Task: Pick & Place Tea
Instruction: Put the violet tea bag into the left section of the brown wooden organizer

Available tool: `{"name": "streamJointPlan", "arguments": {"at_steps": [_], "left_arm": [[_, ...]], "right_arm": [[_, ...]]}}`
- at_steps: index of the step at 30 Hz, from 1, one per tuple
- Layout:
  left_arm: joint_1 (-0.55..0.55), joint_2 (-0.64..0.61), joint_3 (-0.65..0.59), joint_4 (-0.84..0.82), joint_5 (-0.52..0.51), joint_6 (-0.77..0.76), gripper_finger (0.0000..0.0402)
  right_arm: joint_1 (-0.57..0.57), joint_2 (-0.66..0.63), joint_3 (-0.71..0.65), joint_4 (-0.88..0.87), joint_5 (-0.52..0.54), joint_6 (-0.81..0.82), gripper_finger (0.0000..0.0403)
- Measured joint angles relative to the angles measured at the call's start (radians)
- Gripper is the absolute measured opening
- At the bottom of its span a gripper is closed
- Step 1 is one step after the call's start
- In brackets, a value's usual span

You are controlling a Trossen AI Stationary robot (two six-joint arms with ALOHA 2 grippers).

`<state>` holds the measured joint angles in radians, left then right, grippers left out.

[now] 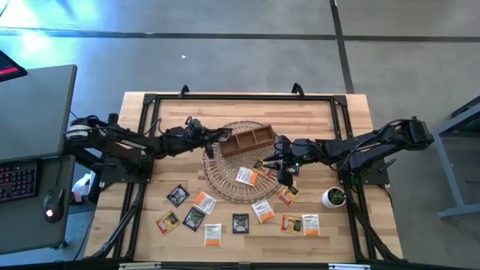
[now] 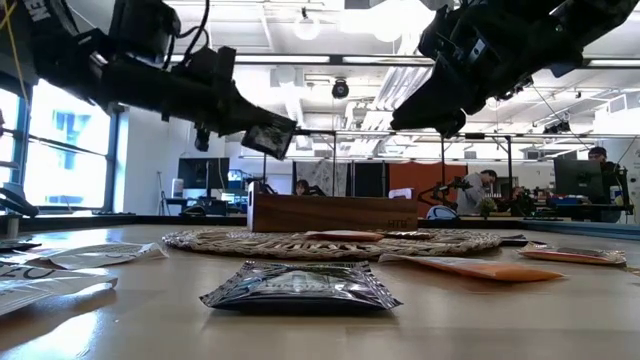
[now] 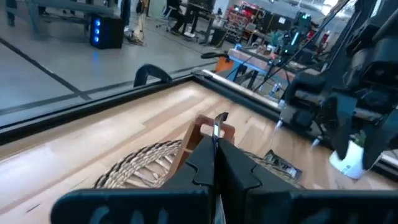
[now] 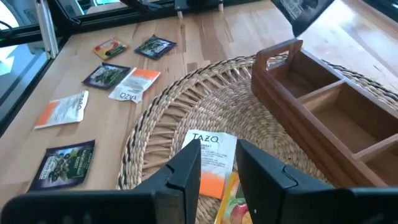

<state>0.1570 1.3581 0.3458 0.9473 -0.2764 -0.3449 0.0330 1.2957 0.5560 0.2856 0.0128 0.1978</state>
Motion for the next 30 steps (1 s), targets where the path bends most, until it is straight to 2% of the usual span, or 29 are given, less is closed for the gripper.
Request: {"name": "streamJointPlan", "arguments": {"at_steps": [10,13,17,30], "left_arm": [[0.000,0.191,0.121,-0.007,-0.003,-0.001,0.0000],[0.000,0.241,0.141,-0.009,-0.034,-0.003,0.0000],[0.000,0.256,0.147,-0.037,-0.099,-0.027,0.0000],[0.000,0.257,0.147,-0.090,-0.120,-0.027,0.0006]], "right_arm": [[0.000,0.000,0.000,0.017,0.000,0.002,0.0099],[0.000,0.000,0.000,0.015,-0.001,0.002,0.0099],[0.000,0.000,0.000,0.011,-0.001,0.002,0.0099],[0.000,0.000,0.000,0.010,-0.001,0.002,0.0099]]}}
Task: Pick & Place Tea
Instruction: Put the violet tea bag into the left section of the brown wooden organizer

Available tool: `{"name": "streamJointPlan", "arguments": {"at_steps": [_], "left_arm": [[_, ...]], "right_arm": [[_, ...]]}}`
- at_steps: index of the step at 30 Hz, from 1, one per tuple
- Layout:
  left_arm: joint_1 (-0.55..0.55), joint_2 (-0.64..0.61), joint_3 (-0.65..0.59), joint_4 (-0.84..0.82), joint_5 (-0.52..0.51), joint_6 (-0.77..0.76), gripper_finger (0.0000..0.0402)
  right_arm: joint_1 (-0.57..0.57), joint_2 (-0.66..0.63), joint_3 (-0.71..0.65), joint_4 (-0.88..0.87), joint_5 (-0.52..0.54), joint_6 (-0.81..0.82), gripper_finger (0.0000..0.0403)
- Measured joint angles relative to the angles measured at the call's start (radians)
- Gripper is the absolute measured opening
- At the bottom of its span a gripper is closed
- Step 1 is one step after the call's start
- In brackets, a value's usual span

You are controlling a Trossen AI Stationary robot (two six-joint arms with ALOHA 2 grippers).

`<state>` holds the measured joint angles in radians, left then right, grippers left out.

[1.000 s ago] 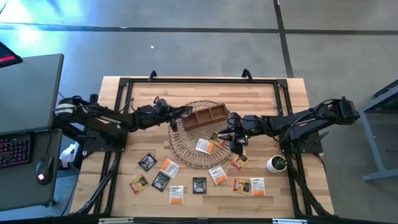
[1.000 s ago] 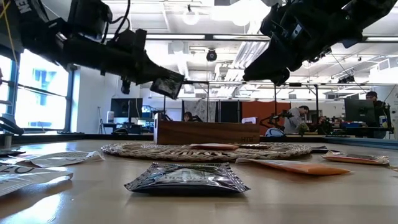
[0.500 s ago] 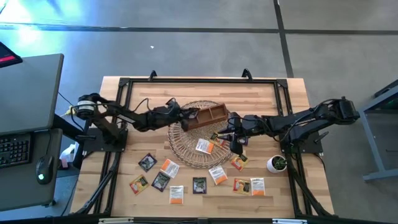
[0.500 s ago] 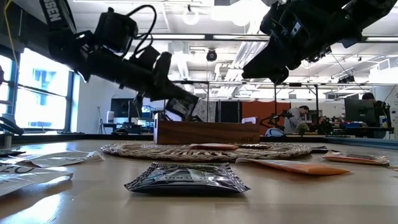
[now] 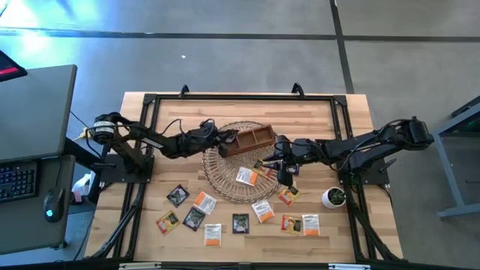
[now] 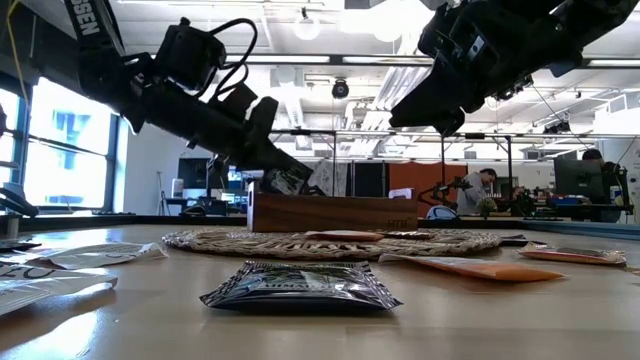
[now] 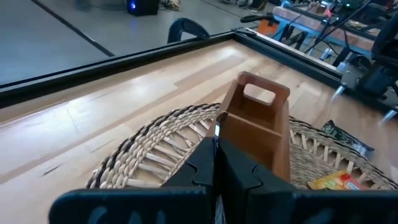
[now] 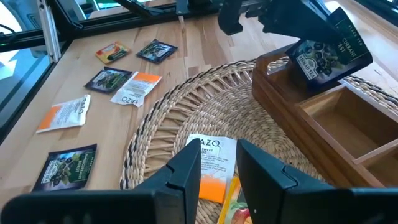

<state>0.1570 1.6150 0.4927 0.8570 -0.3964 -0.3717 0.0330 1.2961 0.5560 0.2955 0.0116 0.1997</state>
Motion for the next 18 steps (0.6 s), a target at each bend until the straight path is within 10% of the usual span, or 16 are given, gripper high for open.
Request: {"name": "streamJointPlan", "arguments": {"at_steps": [18], "left_arm": [[0.000,0.000,0.000,0.000,-0.033,0.000,0.0113]], "right_arm": [[0.000,0.000,0.000,0.000,0.000,0.000,0.0099]]}}
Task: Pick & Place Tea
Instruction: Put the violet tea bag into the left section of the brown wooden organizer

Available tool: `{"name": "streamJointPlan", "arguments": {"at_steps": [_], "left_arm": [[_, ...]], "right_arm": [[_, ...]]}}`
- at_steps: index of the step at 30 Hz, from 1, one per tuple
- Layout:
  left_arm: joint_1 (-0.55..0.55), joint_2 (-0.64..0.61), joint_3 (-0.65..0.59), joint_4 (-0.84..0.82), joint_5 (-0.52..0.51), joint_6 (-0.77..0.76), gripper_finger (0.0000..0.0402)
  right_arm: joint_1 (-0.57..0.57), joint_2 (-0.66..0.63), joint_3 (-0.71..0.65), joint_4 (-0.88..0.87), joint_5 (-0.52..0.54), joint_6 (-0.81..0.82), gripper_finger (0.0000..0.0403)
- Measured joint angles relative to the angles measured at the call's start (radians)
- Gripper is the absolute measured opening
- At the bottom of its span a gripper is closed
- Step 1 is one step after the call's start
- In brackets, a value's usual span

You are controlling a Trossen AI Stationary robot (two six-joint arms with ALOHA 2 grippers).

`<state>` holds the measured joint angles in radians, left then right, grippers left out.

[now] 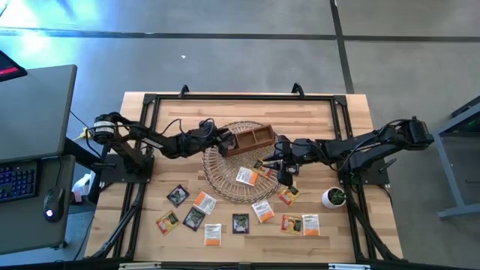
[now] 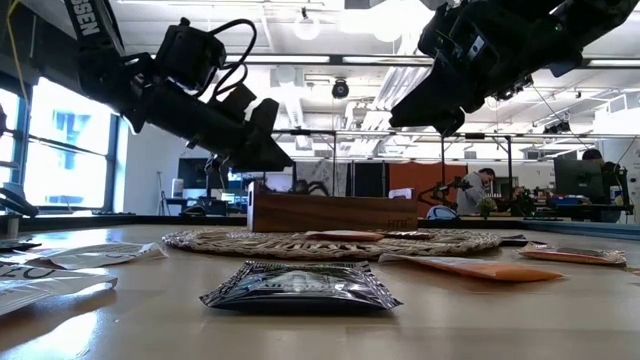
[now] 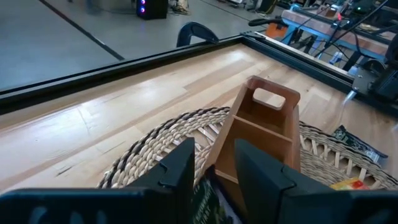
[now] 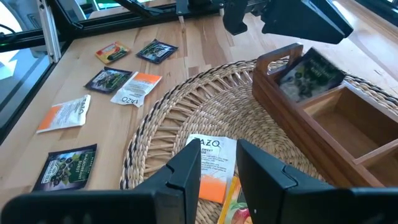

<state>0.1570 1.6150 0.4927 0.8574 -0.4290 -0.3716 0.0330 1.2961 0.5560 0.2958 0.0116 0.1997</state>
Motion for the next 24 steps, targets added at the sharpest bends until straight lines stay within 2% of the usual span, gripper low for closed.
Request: {"name": "streamJointPlan", "arguments": {"at_steps": [7,10,14,19,21,24], "left_arm": [[0.000,-0.009,0.000,0.007,0.000,0.000,0.0113],[0.000,-0.029,0.000,0.027,0.052,0.000,0.0113],[0.000,-0.044,0.000,0.096,0.203,0.000,0.0113],[-0.022,-0.045,0.016,0.189,0.571,-0.005,0.0113],[-0.069,-0.044,0.042,0.161,0.629,-0.002,0.0113],[-0.151,-0.030,0.104,0.037,0.610,0.032,0.0113]], "right_arm": [[0.000,0.000,0.000,0.000,0.000,0.000,0.0099],[0.000,0.000,0.000,0.000,0.000,0.000,0.0099],[0.000,0.000,0.000,-0.008,0.000,0.000,0.0099],[0.013,0.000,0.000,-0.102,-0.016,0.025,0.0099],[0.020,0.001,0.000,-0.131,-0.009,0.051,0.0099],[0.023,0.001,-0.016,-0.110,0.023,0.069,0.0099]]}}
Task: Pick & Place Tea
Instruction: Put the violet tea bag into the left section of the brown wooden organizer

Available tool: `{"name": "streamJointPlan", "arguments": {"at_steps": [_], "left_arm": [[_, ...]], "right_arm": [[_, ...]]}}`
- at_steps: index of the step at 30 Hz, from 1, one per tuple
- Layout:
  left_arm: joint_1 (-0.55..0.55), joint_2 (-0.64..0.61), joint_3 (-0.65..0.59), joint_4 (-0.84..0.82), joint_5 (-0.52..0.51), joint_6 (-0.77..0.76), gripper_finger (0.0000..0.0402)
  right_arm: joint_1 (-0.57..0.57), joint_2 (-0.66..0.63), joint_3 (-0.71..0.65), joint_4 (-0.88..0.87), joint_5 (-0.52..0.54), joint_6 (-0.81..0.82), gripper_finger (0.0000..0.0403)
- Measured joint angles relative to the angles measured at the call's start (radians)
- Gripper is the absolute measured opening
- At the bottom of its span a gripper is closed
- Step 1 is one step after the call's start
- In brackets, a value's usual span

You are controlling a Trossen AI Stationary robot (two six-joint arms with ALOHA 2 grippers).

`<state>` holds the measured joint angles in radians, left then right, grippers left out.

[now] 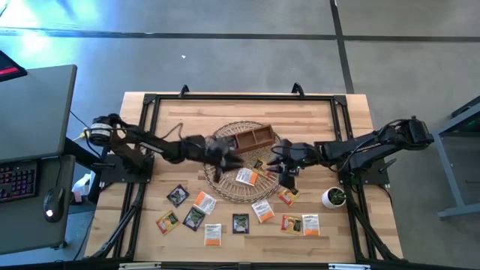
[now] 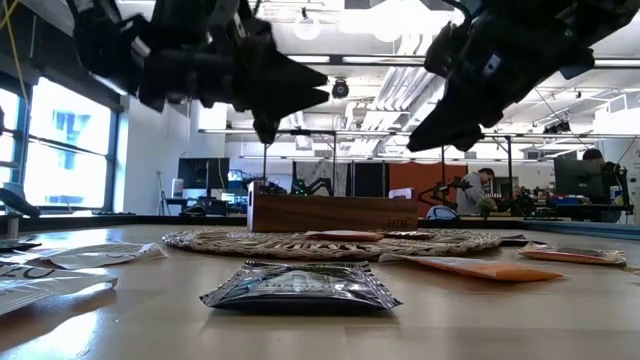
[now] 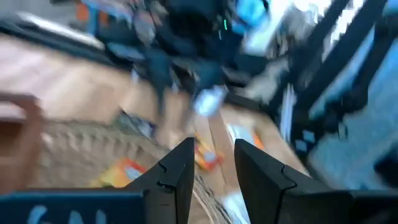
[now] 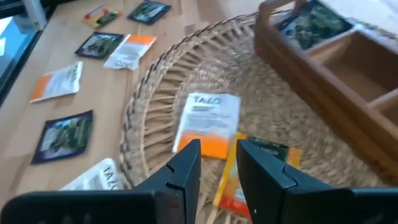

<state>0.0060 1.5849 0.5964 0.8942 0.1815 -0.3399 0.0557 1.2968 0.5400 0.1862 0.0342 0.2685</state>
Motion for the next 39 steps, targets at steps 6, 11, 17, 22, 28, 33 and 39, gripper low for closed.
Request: {"name": "streamJointPlan", "arguments": {"at_steps": [6,11,17,22,28,33,39], "left_arm": [[-0.121,0.001,0.161,-0.445,-0.240,0.013,0.0113],[-0.175,0.001,0.288,-0.821,-0.294,0.018,0.0113],[-0.219,-0.014,0.410,-1.125,-0.248,-0.053,0.0113],[-0.248,-0.072,0.516,-1.489,-0.249,-0.104,0.0113],[-0.345,-0.242,0.536,-1.765,-0.341,-0.243,0.0113],[-0.478,-0.391,0.437,-1.824,-0.484,-0.459,0.0113],[-0.599,-0.461,0.277,-1.842,-0.427,-0.659,0.0113]], "right_arm": [[-0.001,0.000,-0.020,0.027,0.115,0.050,0.0099],[-0.003,0.000,-0.020,0.060,0.068,0.066,0.0099],[0.013,0.000,-0.020,0.167,0.015,0.065,0.0099],[0.031,0.000,-0.020,0.186,0.019,0.064,0.0099],[0.046,0.000,-0.020,0.185,0.019,0.064,0.0099],[0.046,0.000,-0.020,0.184,0.019,0.064,0.0099],[0.046,0.000,-0.020,0.184,0.019,0.064,0.0099]]}}
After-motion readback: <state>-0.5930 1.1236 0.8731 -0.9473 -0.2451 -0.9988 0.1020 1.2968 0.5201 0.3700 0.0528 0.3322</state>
